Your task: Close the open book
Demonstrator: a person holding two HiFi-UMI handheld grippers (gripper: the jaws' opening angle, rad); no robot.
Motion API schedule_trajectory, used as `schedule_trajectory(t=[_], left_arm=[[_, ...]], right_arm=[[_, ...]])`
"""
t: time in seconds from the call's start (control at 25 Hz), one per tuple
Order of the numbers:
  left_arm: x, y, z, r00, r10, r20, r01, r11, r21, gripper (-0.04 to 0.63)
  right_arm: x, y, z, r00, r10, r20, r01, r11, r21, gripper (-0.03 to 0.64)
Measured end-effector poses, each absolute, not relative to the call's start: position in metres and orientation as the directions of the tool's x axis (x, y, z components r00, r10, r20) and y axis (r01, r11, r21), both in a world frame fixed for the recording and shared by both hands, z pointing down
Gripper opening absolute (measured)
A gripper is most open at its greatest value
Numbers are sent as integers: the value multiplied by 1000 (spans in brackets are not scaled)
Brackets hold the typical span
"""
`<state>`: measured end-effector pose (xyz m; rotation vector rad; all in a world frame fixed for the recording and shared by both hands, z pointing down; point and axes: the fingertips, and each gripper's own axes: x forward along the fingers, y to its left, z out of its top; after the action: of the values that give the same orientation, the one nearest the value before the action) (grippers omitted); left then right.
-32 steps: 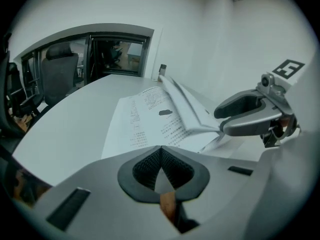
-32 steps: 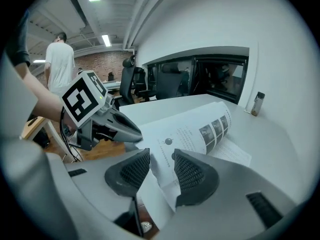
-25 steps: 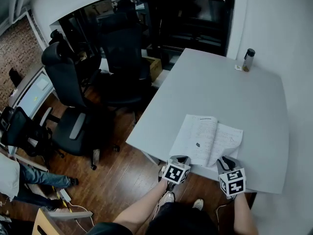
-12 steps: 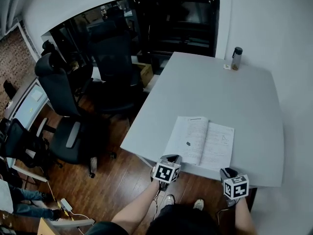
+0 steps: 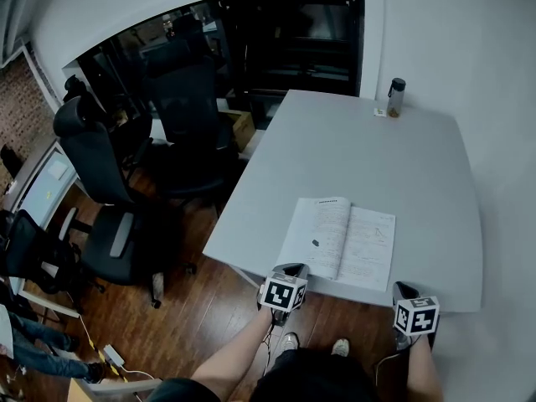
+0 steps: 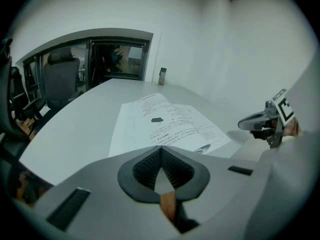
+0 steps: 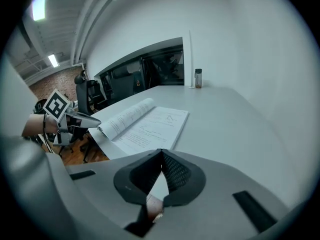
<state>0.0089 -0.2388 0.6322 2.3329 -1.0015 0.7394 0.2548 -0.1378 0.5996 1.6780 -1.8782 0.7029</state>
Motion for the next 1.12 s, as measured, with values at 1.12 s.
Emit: schedule_trajectory(t=[1.12], left_arm=[[-60,-231,637,542,-526,655,-813,-527,250,5]], right_arm=[[20,-235,596,-370,-601,709,-731,659,177,213]])
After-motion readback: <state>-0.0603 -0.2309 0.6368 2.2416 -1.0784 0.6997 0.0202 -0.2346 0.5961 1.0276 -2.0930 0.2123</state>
